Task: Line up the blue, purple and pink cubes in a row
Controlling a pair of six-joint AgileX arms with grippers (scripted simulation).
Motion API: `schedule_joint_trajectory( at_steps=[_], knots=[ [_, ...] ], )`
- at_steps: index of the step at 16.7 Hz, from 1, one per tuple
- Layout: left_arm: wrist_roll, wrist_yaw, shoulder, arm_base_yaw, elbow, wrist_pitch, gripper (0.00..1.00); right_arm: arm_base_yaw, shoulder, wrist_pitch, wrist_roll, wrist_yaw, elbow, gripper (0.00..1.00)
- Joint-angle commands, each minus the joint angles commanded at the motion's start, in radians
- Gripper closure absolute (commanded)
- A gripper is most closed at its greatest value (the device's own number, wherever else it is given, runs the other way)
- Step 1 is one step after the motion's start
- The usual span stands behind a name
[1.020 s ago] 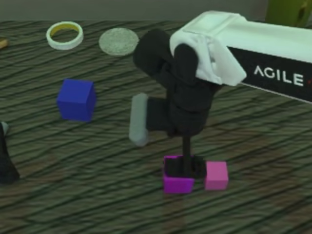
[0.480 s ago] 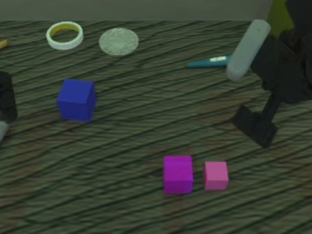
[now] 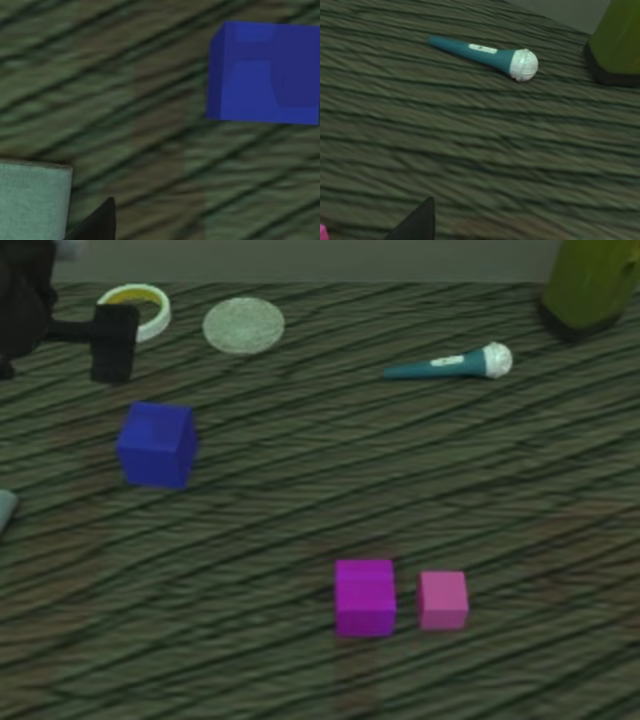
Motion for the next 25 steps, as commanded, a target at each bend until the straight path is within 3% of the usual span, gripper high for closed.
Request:
schedule_joint_trajectory(
  at_steps=[6, 11, 19, 25],
  knots=[
    [-0.016, 0.002, 0.468, -0.044, 0.439, -0.27, 0.0, -0.151, -0.432, 0.244, 0.167, 0.031, -0.373, 0.0],
    [-0.023, 0.004, 0.654, -0.06, 0.638, -0.369, 0.0, -0.208, -0.612, 0.357, 0.244, 0.053, -0.516, 0.0],
    [-0.022, 0.005, 0.665, -0.057, 0.631, -0.355, 0.0, -0.211, -0.621, 0.363, 0.248, 0.054, -0.523, 0.0],
    [-0.021, 0.005, 0.71, -0.059, 0.456, -0.126, 0.0, -0.211, -0.621, 0.363, 0.248, 0.054, -0.523, 0.0]
  ],
)
